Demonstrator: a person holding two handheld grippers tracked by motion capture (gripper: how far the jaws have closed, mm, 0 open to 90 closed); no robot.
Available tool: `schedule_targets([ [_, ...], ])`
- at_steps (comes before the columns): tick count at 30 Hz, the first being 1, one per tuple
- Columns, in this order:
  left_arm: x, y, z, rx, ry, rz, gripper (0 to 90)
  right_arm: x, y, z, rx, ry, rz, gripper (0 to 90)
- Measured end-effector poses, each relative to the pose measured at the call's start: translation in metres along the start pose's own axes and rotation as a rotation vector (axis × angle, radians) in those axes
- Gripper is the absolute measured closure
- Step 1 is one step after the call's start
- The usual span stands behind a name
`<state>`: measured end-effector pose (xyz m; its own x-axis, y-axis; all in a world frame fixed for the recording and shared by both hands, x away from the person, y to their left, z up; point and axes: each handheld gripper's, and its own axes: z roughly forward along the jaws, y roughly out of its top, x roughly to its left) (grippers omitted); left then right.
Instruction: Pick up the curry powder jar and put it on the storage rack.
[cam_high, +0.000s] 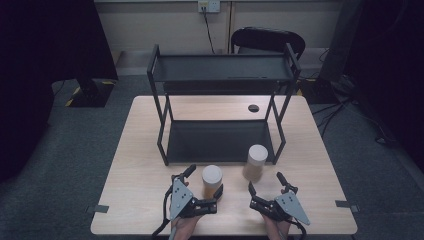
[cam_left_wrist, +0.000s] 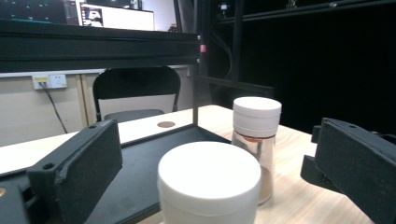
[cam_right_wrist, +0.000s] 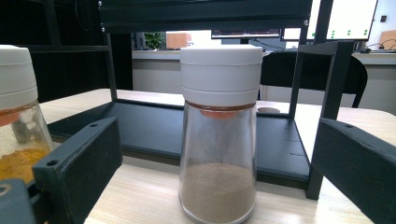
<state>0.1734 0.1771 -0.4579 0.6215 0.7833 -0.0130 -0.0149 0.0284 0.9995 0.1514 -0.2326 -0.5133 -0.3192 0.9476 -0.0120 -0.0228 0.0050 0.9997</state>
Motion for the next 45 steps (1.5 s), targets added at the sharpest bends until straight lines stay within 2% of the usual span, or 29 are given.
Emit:
schedule_targets([
  [6,-0.003,-0.006,0.005,0.026,0.008,-0.013,3.2,0.0,0.0,0.0,0.0,0.001,0.0,0.9],
  [10,-0.001,-0.01,0.007,0.048,0.008,-0.032,8.9,0.0,0.0,0.0,0.0,0.001,0.0,0.9],
  [13,-0.002,-0.012,0.009,0.067,0.019,-0.026,9.5,0.0,0.0,0.0,0.0,0.001,0.0,0.9],
  [22,0.001,-0.014,0.014,0.111,0.022,-0.041,16.8,0.0,0.0,0.0,0.0,0.002,0.0,0.9],
  [28,0.007,-0.014,0.019,0.139,0.001,-0.064,23.3,0.0,0.0,0.0,0.0,0.003,0.0,0.9],
  [40,0.007,-0.017,0.019,0.146,-0.002,-0.069,30.9,-0.001,0.0,0.0,0.0,0.003,0.0,0.9],
  [45,0.007,-0.018,0.019,0.143,-0.003,-0.057,33.0,-0.001,0.0,0.0,0.0,0.003,0.0,0.9],
])
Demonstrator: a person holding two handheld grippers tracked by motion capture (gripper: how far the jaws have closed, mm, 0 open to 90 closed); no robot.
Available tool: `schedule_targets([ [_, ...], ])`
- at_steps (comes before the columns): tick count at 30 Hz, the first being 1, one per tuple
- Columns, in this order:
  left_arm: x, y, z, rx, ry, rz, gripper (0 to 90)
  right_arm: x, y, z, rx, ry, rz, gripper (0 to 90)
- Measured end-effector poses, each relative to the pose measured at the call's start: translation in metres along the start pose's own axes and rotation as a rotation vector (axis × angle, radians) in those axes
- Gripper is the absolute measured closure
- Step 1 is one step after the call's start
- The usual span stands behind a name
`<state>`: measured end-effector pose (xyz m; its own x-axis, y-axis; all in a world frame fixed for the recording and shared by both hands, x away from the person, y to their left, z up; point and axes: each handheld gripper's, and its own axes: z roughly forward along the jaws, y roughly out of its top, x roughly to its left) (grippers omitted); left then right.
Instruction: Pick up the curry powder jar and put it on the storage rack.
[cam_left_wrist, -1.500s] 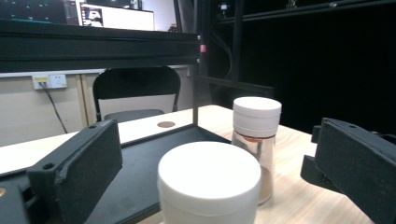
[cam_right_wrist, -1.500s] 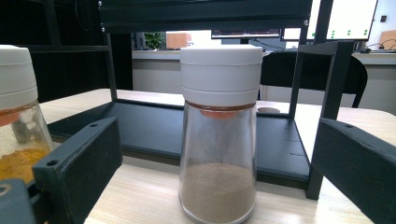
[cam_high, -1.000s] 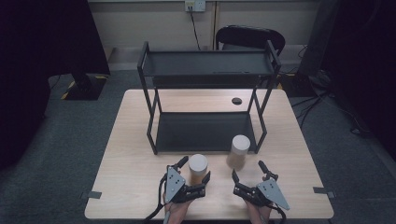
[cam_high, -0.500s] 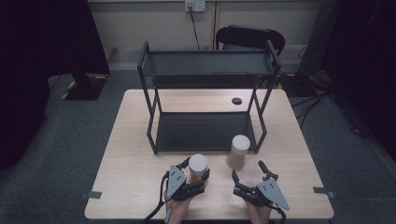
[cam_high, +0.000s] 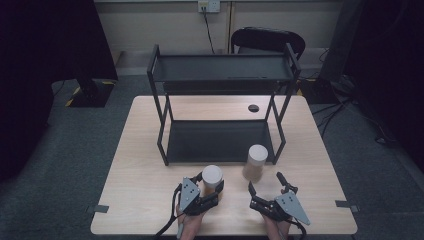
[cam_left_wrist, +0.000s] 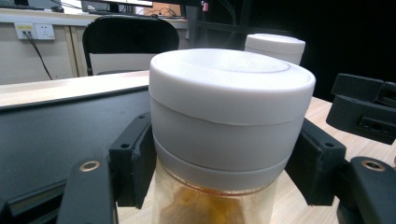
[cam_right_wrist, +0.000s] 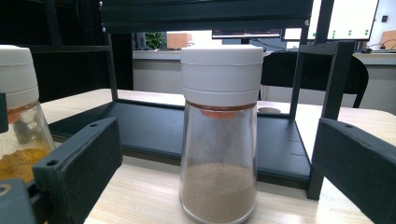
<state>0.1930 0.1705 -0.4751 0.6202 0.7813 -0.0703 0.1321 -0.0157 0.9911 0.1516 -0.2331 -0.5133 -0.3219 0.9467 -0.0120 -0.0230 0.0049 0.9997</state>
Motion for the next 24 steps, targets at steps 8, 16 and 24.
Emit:
schedule_targets([
  [8,-0.0015,-0.0005,-0.0003,-0.003,0.006,0.019,34.0,-0.0003,-0.0001,-0.0001,0.0,0.002,0.0,0.9],
  [16,-0.005,-0.0004,-0.0003,-0.004,0.02,0.023,34.2,0.0,0.0,-0.0002,0.0,0.0,0.0,0.9],
  [24,-0.0054,0.0036,-0.0009,0.011,0.027,0.019,34.3,-0.0001,0.0,-0.0001,0.0,0.001,0.0,0.9],
])
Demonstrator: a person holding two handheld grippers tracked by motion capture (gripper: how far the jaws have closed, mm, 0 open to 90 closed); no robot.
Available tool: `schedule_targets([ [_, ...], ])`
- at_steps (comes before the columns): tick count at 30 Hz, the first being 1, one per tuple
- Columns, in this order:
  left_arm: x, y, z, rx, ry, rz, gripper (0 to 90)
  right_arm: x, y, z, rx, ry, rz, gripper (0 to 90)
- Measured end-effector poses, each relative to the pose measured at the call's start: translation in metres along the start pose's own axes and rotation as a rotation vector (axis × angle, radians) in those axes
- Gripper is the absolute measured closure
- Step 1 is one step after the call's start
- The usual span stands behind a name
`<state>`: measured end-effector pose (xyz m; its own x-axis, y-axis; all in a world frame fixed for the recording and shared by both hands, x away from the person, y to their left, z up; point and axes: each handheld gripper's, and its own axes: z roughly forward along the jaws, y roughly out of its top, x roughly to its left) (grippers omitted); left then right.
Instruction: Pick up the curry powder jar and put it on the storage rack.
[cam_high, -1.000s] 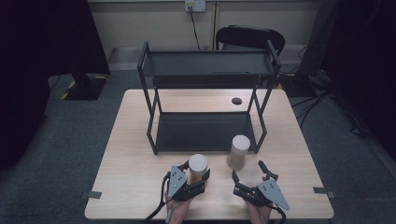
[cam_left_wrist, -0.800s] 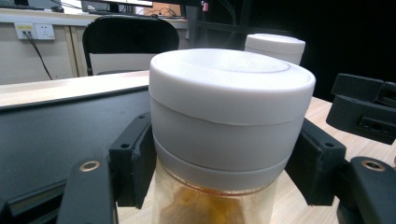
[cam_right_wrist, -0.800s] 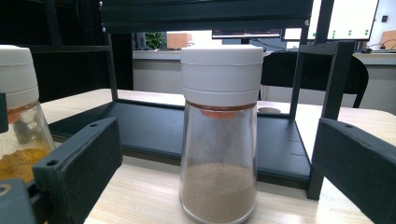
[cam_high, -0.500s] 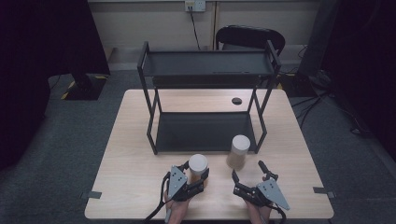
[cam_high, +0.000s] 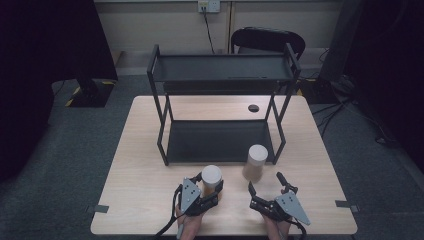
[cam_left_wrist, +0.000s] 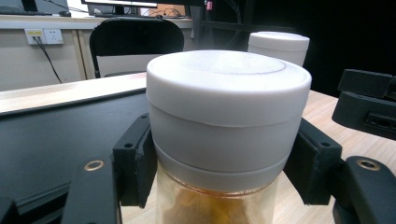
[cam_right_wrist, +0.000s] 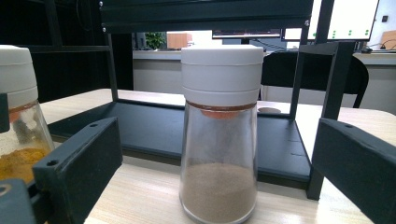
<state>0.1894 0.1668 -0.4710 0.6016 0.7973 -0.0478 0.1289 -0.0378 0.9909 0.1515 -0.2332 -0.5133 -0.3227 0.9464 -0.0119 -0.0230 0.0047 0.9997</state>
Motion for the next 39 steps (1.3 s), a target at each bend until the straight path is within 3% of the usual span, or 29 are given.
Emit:
schedule_targets([
  [19,-0.001,0.004,-0.004,-0.004,-0.002,0.014,34.3,0.0,0.0,0.0,0.0,0.0,0.0,1.0],
  [39,0.008,0.025,-0.016,-0.026,-0.009,0.02,34.3,0.0,0.0,0.0,0.0,0.0,0.0,1.0],
])
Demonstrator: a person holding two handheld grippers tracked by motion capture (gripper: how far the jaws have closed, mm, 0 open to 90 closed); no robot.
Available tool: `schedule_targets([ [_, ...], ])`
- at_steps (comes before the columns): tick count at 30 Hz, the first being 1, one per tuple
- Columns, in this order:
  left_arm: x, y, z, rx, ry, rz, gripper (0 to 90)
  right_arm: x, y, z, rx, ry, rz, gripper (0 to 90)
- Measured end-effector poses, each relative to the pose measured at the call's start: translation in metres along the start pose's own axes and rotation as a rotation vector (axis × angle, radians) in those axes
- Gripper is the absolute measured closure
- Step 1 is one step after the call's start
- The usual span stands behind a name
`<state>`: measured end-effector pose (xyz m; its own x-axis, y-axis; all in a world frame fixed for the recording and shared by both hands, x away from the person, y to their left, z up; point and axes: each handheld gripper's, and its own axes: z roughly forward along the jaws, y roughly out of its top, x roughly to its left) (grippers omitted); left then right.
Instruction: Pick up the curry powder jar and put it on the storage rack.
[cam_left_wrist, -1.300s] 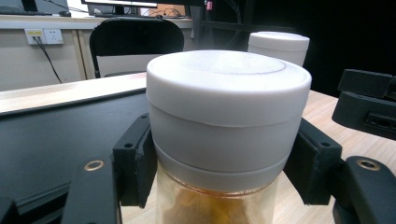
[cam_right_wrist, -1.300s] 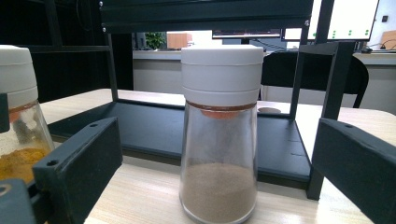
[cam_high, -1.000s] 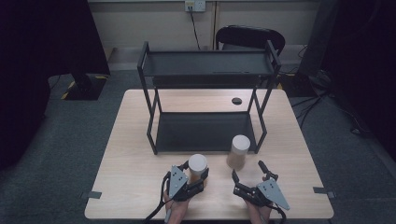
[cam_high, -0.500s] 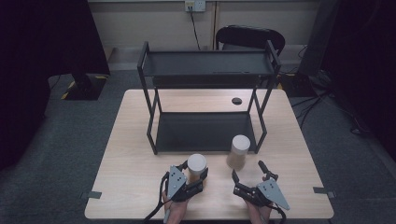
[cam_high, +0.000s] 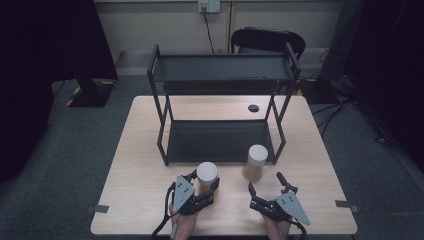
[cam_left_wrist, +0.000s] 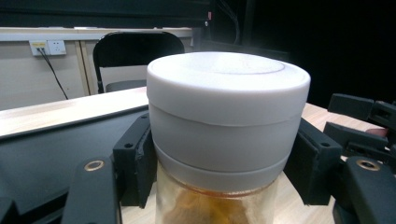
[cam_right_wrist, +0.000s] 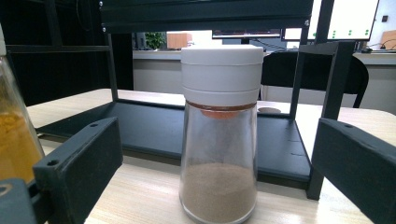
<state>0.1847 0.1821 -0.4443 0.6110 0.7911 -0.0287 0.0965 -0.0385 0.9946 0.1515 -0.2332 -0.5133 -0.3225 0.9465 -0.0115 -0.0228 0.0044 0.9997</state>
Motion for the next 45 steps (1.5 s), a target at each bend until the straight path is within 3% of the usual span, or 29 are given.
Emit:
schedule_targets([
  [9,0.005,0.011,-0.004,-0.017,0.0,0.022,34.3,0.0,0.0,0.0,0.0,0.0,0.0,1.0],
  [37,0.027,0.051,-0.003,-0.088,0.015,0.029,34.3,0.0,0.0,0.0,0.0,0.0,0.0,1.0],
  [45,0.03,0.061,-0.001,-0.087,0.008,0.046,34.3,0.0,0.0,0.0,0.0,0.0,0.0,1.0],
])
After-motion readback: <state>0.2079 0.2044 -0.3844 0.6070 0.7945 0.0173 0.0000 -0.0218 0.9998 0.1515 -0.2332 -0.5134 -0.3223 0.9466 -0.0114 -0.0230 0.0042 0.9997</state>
